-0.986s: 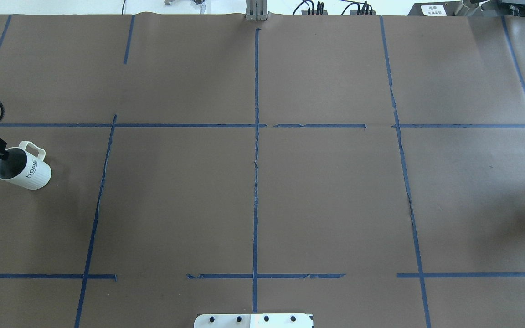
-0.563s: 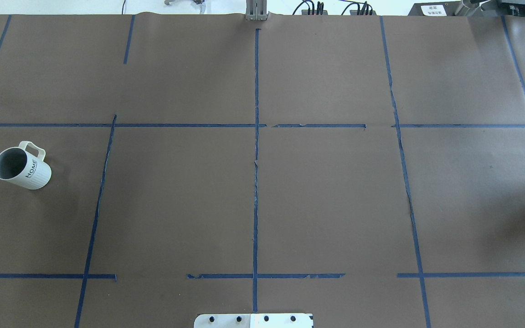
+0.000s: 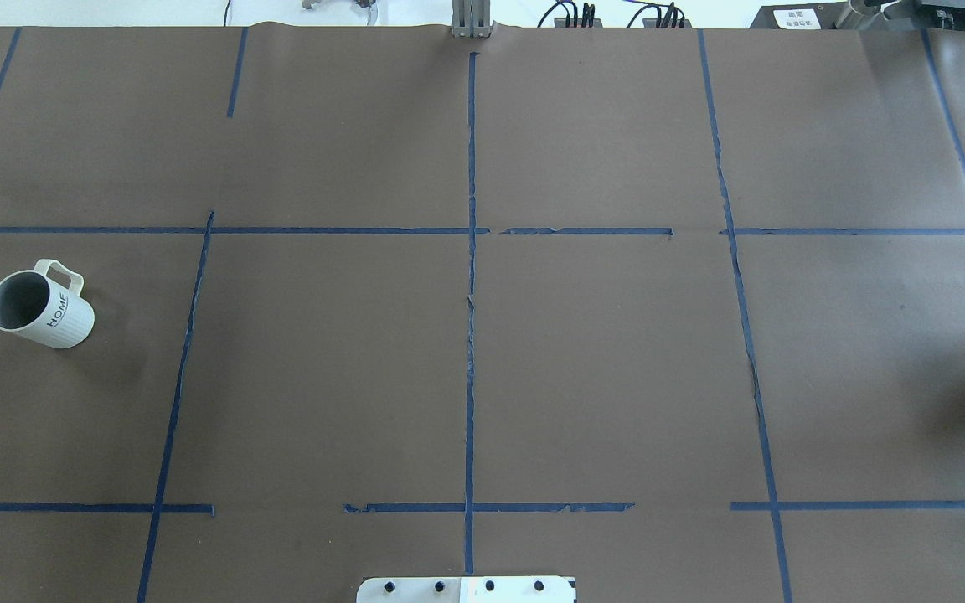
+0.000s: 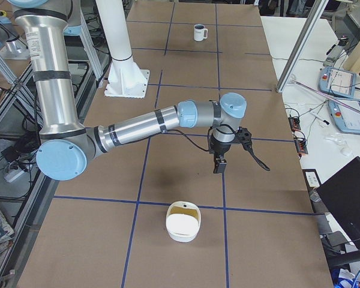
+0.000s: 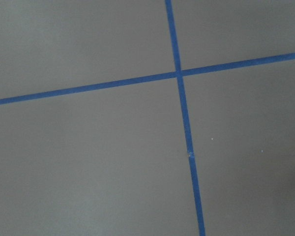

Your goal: Left arm hands cup to right arm to dump lemon

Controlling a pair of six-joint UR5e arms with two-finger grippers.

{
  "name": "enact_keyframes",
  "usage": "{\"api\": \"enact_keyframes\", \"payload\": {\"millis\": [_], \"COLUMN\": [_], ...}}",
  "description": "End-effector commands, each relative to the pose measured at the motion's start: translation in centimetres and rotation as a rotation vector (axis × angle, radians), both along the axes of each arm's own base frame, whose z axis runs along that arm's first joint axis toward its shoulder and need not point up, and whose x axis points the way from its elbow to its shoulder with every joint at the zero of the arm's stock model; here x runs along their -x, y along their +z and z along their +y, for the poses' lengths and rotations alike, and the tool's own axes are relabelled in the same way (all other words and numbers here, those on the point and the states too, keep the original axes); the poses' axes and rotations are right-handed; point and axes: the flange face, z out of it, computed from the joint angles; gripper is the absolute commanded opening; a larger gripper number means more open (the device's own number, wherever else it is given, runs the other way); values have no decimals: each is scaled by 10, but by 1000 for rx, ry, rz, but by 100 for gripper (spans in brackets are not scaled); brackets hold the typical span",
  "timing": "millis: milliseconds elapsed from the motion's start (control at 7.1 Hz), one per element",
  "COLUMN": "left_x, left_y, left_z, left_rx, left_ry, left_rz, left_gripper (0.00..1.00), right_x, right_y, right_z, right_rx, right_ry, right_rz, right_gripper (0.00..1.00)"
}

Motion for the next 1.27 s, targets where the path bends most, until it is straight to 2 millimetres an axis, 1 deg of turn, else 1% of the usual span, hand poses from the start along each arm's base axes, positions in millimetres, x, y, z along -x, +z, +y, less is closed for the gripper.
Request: {"api": "enact_keyframes", "payload": {"millis": [0, 141, 282, 422, 563, 704, 1126], "left_x": [-2, -1, 1, -12, -16, -16, -17], "left_y": [21, 11, 18, 8, 4, 3, 5], "left_z": [24, 16, 17, -2, -5, -6, -6], "left_rx": [27, -21, -20, -35, -44, -47, -54], "left_ry": [-7, -11, 2, 41, 47, 47, 49], "left_rz": [68, 64, -6, -37, -33, -25, -22], "left_gripper": [100, 100, 100, 100, 100, 100, 100], "right_x": [-2, -4, -5, -15, -20, -26, -28], "right_y": [15, 25, 26, 30, 43, 48, 60], "right_z": [12, 20, 28, 33, 45, 59, 71], "right_rx": [27, 45, 46, 51, 74, 56, 69], "right_ry": [-3, -3, -4, 12, 16, -12, -24], "right_rz": [6, 10, 9, 12, 15, 10, 14], "right_gripper": [100, 100, 100, 100, 100, 100, 100]}}
